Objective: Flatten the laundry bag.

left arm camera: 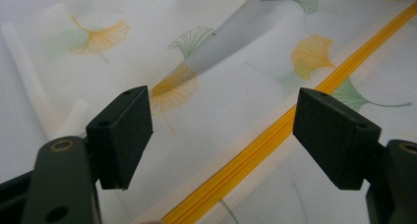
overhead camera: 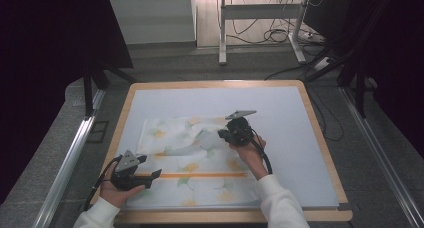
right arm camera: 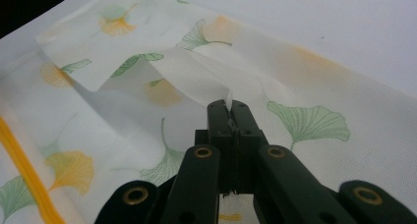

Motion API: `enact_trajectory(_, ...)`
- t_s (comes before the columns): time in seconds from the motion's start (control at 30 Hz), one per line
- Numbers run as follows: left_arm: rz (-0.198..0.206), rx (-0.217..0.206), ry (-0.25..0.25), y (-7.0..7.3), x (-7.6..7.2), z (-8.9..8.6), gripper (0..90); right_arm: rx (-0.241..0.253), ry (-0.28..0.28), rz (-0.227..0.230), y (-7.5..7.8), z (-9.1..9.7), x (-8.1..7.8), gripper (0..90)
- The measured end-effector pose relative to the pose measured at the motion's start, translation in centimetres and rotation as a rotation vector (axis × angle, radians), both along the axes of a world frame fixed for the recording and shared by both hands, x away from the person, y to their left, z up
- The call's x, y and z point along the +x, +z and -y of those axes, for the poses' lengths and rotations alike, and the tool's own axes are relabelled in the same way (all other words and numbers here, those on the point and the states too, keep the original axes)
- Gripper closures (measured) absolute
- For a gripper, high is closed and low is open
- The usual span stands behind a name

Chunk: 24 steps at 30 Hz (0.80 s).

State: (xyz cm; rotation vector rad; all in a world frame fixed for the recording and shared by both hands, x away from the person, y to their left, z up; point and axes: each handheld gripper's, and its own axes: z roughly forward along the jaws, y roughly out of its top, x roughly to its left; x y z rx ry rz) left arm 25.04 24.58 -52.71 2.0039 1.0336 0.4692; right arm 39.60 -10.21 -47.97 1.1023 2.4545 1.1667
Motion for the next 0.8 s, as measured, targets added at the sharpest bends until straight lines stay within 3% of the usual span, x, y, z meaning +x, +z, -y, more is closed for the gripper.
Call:
enact_trajectory(0.27,-0.003,0.0,-0.001,0.0,0.0,0.0,22.4,0.009,-0.014,-0.018,-0.7,0.2,1.2,88.8)
enact_trajectory(0.8,-0.009,0.006,-0.005,-0.1,0.1,0.1,22.4,0.063,-0.105,-0.046,-1.3,2.4,4.2,88.8)
